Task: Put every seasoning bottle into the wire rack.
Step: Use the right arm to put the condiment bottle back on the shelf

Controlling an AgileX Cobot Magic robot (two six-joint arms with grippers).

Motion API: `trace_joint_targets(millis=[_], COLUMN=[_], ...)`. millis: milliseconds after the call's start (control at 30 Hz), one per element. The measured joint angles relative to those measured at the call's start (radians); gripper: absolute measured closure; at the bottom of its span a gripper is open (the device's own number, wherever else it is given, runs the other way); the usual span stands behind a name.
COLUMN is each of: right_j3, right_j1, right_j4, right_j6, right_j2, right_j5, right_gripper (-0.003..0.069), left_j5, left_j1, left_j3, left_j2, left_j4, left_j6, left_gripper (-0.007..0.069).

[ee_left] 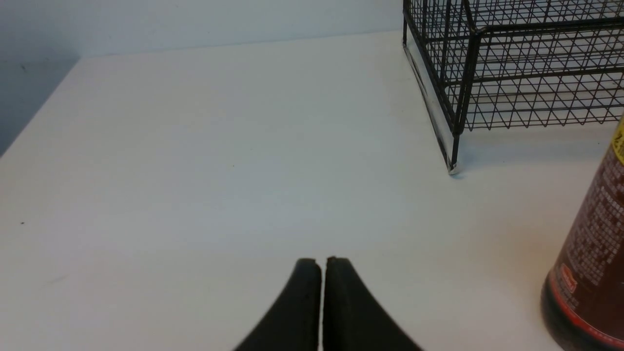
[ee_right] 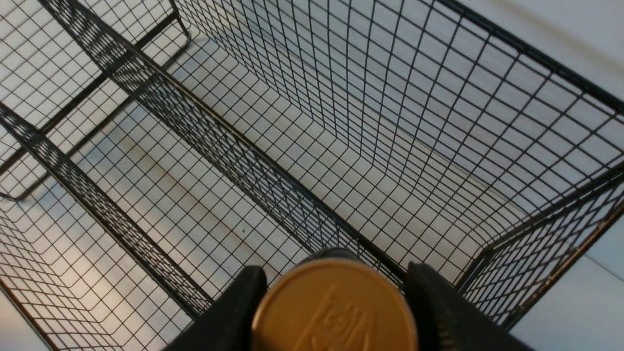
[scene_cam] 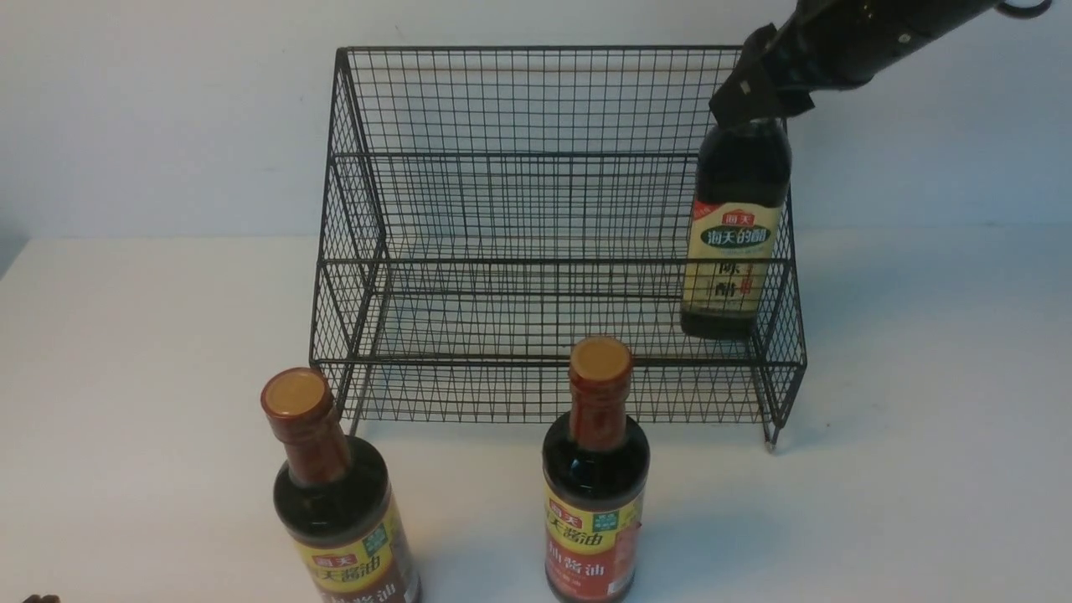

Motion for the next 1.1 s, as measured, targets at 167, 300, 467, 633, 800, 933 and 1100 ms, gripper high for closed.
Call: trace_joint_targets(millis=[167,300,467,633,800,933,1100], right_j3=[-0.005,-0.009,-0.010,-0.010,-0.010,-0.010,-0.043], right_j1=[0.000,0.000,0.000,0.000,0.000,0.000,0.000], right_j4=[-0.011,-0.011,-0.015,-0.016,-0.026,-0.026,-0.026], right_j6=[0.020,0.022,0.064,0.125,0.133,0.144,0.158], right_j2=[0.000,0.000,-0.001,-0.002,-0.004,-0.024,-0.101], right_j5=[0.017,0.034,0.055,0.108,0.126,0.130,0.137], right_gripper=[0.0325,0.0325,0.0302,0.0167,0.0088,0.0073,0.0073], left_j5=[0.000,0.000,0.000,0.000,0.000,0.000,0.000], left_j1=[0.000,0.000,0.000,0.000,0.000,0.000,0.000], left_j3=[0.000,0.000,0.000,0.000,0.000,0.000,0.000], left_j2=[0.000,0.000,0.000,0.000,0.000,0.000,0.000], left_j4=[0.000,0.000,0.000,0.000,0.000,0.000,0.000], left_j6=[0.000,0.000,0.000,0.000,0.000,0.000,0.000], left_gripper=[0.0629,0.0629,0.0629,0.0629,0.0629,0.0629,0.0629])
